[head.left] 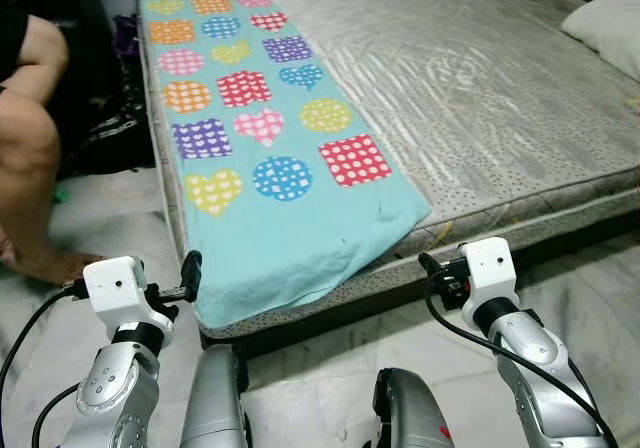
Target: Clean up the room
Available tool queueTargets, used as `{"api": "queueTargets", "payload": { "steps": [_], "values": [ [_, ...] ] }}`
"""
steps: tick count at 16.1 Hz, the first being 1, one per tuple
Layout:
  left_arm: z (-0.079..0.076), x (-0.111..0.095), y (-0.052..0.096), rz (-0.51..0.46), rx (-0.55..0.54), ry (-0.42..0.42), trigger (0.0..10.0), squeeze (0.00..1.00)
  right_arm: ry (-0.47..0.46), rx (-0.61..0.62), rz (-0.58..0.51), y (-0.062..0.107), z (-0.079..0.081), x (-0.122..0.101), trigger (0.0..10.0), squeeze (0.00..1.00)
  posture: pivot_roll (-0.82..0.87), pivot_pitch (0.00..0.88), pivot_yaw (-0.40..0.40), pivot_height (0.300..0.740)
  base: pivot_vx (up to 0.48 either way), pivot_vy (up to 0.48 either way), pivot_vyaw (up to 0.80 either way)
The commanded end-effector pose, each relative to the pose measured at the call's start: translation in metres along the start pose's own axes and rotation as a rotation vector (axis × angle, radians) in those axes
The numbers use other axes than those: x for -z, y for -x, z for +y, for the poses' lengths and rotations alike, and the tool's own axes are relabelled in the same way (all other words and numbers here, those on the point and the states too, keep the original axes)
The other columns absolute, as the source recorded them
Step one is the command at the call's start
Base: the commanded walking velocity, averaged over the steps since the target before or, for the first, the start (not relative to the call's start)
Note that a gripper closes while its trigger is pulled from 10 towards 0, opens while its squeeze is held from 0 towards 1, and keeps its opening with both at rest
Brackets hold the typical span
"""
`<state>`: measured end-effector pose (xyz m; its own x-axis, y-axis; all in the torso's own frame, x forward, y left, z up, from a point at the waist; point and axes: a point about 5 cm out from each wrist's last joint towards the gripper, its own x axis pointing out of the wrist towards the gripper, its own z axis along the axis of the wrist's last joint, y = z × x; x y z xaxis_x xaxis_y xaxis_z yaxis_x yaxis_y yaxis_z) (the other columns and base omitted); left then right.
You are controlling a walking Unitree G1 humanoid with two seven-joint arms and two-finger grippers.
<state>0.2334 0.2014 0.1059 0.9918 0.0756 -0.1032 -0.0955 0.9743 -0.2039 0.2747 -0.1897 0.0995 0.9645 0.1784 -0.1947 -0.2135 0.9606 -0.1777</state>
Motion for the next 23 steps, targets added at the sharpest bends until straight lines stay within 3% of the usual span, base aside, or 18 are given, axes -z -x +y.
{"api": "queueTargets", "payload": {
  "steps": [1, 5, 17, 23],
  "values": [
    [0.0003, -0.0017, 0.0015, -0.012, 0.002, 0.003, 10.0, 0.0, -0.006, 0.009, 0.004, -0.0002, -0.0018, 0.0011, 10.0, 0.0, -0.07, 0.154, -0.034, 0.563, 0.0, 0.0, 0.0],
    [-0.0039, -0.0034, 0.0006, -0.023, 0.021, 0.015, 10.0, 0.0, -0.007, 0.012, -0.005, -0.0018, -0.002, -0.0007, 10.0, 0.0, -0.07, 0.154, -0.032, 0.563, 0.0, 0.0, 0.0],
    [-0.0066, -0.0026, -0.0012, -0.024, 0.037, 0.027, 10.0, 0.0, 0.007, 0.018, -0.027, -0.0037, -0.0022, -0.0036, 10.0, 0.0, -0.07, 0.152, -0.029, 0.563, 0.26, 0.0, 0.0],
    [-0.0077, -0.0003, -0.0025, -0.013, 0.022, 0.032, 10.0, 0.0, 0.016, 0.018, -0.035, -0.0053, -0.0029, -0.0046, 10.0, 0.0, -0.07, 0.149, -0.028, 0.563, 0.0, 0.0, 0.0]
  ]
}}
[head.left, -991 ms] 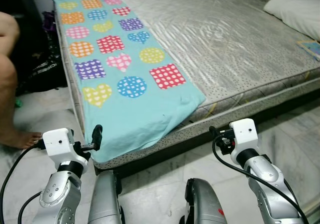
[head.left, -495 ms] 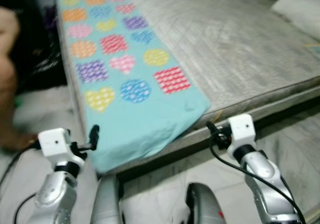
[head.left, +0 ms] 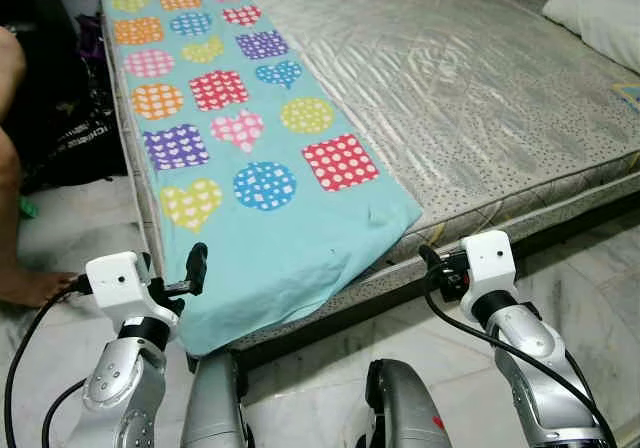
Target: Clean up the room
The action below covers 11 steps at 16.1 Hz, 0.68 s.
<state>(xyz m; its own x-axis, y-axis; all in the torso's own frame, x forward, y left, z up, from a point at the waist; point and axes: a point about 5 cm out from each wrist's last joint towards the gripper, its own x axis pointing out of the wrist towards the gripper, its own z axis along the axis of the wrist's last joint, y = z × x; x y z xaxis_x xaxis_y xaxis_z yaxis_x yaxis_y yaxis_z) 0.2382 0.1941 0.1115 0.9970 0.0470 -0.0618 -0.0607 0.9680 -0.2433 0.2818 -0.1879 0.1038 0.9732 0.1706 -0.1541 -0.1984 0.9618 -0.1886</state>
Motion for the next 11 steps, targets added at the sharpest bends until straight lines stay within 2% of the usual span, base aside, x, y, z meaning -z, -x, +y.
{"api": "queueTargets", "payload": {
  "steps": [1, 6, 11],
  "values": [
    [0.001, 0.004, 0.001, 0.021, -0.013, -0.004, 10.0, 0.0, 0.019, 0.002, -0.008, 0.001, -0.003, -0.001, 10.0, 0.0, -0.07, 0.149, -0.028, 0.563, 0.0, 0.0, 0.0],
    [-0.002, 0.004, 0.001, 0.022, -0.005, -0.004, 10.0, 0.0, 0.037, -0.01, -0.025, -0.003, -0.001, -0.004, 10.0, 0.0, -0.07, 0.144, -0.031, 0.563, 0.0, 0.0, 0.79],
    [-0.001, 0.002, 0.001, 0.028, -0.005, -0.016, 10.0, 0.0, 0.012, 0.025, -0.015, -0.016, -0.002, -0.007, 10.0, 0.0, -0.06, 0.142, -0.023, 0.563, 0.0, 0.0, 0.0]
  ]
}}
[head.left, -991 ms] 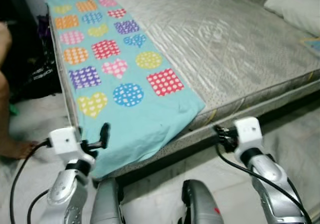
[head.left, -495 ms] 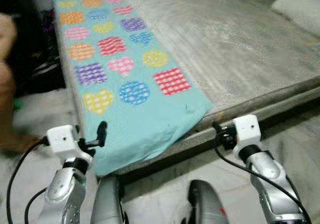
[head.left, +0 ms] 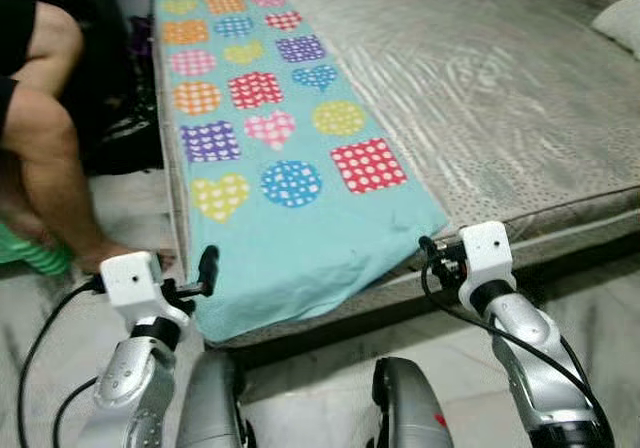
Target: Clean up the room
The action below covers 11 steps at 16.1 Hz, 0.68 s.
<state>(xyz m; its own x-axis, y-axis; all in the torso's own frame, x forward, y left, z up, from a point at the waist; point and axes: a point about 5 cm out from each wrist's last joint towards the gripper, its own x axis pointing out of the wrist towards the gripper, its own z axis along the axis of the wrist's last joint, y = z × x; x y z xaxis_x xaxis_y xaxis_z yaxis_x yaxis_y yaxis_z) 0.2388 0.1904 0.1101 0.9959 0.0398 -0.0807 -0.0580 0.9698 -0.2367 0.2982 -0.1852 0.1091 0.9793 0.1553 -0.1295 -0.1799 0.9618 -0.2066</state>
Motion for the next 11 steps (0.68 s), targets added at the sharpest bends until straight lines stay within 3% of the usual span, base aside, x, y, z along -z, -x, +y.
{"api": "queueTargets", "payload": {
  "steps": [1, 4, 7, 8, 11],
  "values": [
    [0.002, -0.002, 0.0, 0.005, -0.005, -0.01, 10.0, 0.0, -0.005, 0.014, 0.01, -0.003, -0.001, 0.0, 10.0, 0.0, -0.06, 0.142, -0.025, 0.563, 0.0, 0.0, 0.0],
    [0.003, -0.01, 0.001, -0.015, -0.018, -0.014, 10.0, 0.0, -0.038, 0.017, 0.033, -0.017, 0.004, -0.002, 10.0, 0.0, -0.02, 0.167, -0.06, 0.563, 0.0, 0.0, 0.0],
    [0.007, -0.01, 0.012, 0.0, -0.033, -0.017, 10.0, 0.0, -0.057, 0.007, 0.025, -0.029, 0.011, -0.007, 10.0, 0.0, 0.03, 0.207, -0.044, 0.563, 0.0, 0.0, 0.0],
    [0.012, -0.007, 0.024, 0.043, -0.033, -0.035, 10.0, 0.0, -0.079, -0.014, 0.03, -0.046, 0.022, -0.015, 10.0, 0.0, 0.05, 0.227, -0.024, 0.563, 0.0, 0.0, 0.0],
    [0.012, -0.008, 0.031, 0.062, -0.018, -0.047, 10.0, 0.0, -0.102, -0.047, 0.06, -0.062, 0.035, -0.021, 10.0, 0.0, 0.07, 0.269, -0.037, 0.563, 0.0, 0.0, 0.0]
  ]
}}
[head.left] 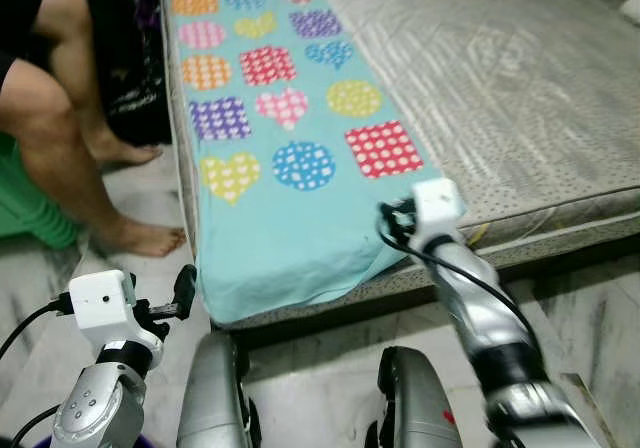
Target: Clean up the room
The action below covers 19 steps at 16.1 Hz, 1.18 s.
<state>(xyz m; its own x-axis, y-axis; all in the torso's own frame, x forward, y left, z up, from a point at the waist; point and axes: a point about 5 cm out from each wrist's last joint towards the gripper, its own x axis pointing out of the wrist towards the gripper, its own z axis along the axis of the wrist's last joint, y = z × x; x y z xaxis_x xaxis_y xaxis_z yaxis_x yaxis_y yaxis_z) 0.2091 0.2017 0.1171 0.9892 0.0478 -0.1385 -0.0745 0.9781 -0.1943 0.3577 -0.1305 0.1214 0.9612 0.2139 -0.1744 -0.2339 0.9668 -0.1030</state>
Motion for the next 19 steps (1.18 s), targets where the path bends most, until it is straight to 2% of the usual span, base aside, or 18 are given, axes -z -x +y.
{"api": "queueTargets", "payload": {
  "steps": [1, 3, 4, 6, 8, 11, 13, 15, 19],
  "values": [
    [0.001, -0.001, 0.004, 0.009, -0.004, -0.002, 10.0, 0.0, -0.009, 0.011, 0.024, -0.002, 0.0, 0.005, 10.0, 0.0, 0.08, 0.274, -0.04, 0.563, 0.0, 0.0, 0.0],
    [-0.001, -0.003, 0.011, 0.014, -0.009, 0.006, 10.0, 0.0, -0.011, 0.015, 0.038, -0.014, 0.007, 0.002, 10.0, 0.0, 0.1, 0.287, -0.047, 0.563, 0.0, 0.0, 0.0],
    [-0.001, -0.003, 0.017, 0.027, -0.011, 0.002, 10.0, 0.0, -0.015, 0.054, 0.032, -0.021, 0.008, -0.005, 10.0, 0.0, 0.13, 0.296, -0.046, 0.563, 0.0, 0.0, 0.0],
    [-0.001, -0.004, 0.021, 0.032, -0.014, 0.0, 10.0, 0.0, -0.012, 0.102, 0.028, -0.026, 0.005, -0.011, 10.0, 0.0, 0.15, 0.309, -0.042, 0.563, 0.0, 0.0, 0.0],
    [0.0, -0.006, 0.025, 0.044, -0.015, -0.004, 10.0, 0.0, -0.012, 0.203, 0.028, -0.032, -0.004, -0.021, 10.0, 0.0, 0.16, 0.321, -0.038, 0.563, 0.0, 0.0, 0.0],
    [-0.001, -0.007, 0.029, 0.054, -0.018, -0.005, 10.0, 0.0, 0.018, 0.275, 0.026, -0.033, -0.016, -0.027, 10.0, 0.0, 0.18, 0.334, -0.04, 0.563, 0.0, 0.0, 0.0],
    [-0.01, -0.009, 0.033, 0.07, 0.032, 0.03, 10.0, 0.0, 0.029, 0.329, 0.049, -0.032, -0.026, -0.024, 10.0, 0.0, 0.19, 0.358, -0.044, 0.563, 0.0, 0.0, 0.0],
    [-0.016, -0.011, 0.041, 0.082, 0.056, 0.021, 10.0, 0.0, 0.035, 0.348, 0.076, -0.03, -0.028, -0.016, 10.0, 0.0, 0.21, 0.378, -0.044, 0.563, 0.0, 0.0, 0.0],
    [-0.015, -0.011, 0.046, 0.109, 0.054, 0.02, 10.0, 0.0, 0.027, 0.349, 0.073, -0.03, -0.024, -0.013, 10.0, 0.0, 0.22, 0.4, -0.03, 0.563, 0.0, 0.0, 0.0]
  ]
}}
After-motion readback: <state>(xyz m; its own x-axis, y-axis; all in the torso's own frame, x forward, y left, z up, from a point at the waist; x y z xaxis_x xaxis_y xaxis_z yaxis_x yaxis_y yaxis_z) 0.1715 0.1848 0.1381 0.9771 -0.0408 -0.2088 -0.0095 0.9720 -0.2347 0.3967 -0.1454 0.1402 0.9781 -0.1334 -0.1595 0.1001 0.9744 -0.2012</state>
